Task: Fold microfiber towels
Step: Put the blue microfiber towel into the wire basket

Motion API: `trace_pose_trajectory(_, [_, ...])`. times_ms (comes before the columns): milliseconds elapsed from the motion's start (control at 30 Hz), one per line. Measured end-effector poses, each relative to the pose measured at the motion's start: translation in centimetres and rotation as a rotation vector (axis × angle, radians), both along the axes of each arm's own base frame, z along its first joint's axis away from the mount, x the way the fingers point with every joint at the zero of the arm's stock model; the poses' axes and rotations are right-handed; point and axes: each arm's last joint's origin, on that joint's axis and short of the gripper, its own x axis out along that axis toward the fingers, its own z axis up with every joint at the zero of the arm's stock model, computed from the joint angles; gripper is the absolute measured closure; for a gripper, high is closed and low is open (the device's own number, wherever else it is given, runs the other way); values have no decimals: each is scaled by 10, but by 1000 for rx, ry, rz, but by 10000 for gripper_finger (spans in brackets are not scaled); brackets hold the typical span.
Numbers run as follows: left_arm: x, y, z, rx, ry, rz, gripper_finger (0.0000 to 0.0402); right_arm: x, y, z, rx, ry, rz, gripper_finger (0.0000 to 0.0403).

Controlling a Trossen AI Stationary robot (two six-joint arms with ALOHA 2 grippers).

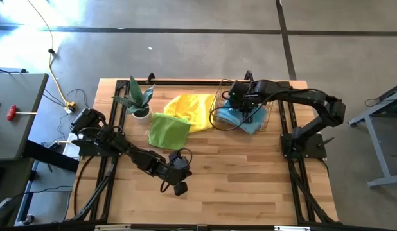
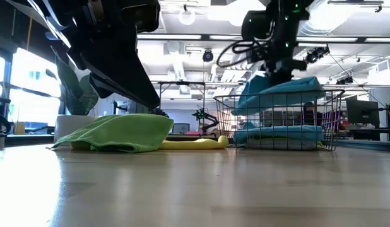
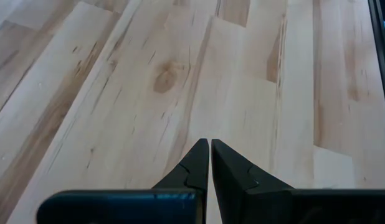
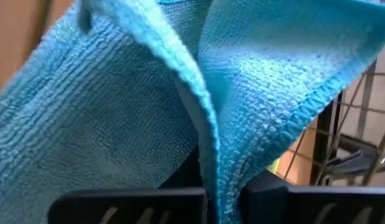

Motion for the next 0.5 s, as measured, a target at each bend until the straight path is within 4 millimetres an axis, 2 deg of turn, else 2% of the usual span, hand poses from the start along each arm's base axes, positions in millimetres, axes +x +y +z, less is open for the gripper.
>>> trace_pose_trajectory(133, [0,0,0,0,0,0,392,-4,-9,-14,-21,15,67,403])
trace_pose_trajectory(367, [0,1,0,0,0,2,392,-11,-23,-29,-23,-18,45,402])
trace_pose_trajectory(500, [1,2,0,6,1,1,392,-14,-26,-36,-29,-8,67,385])
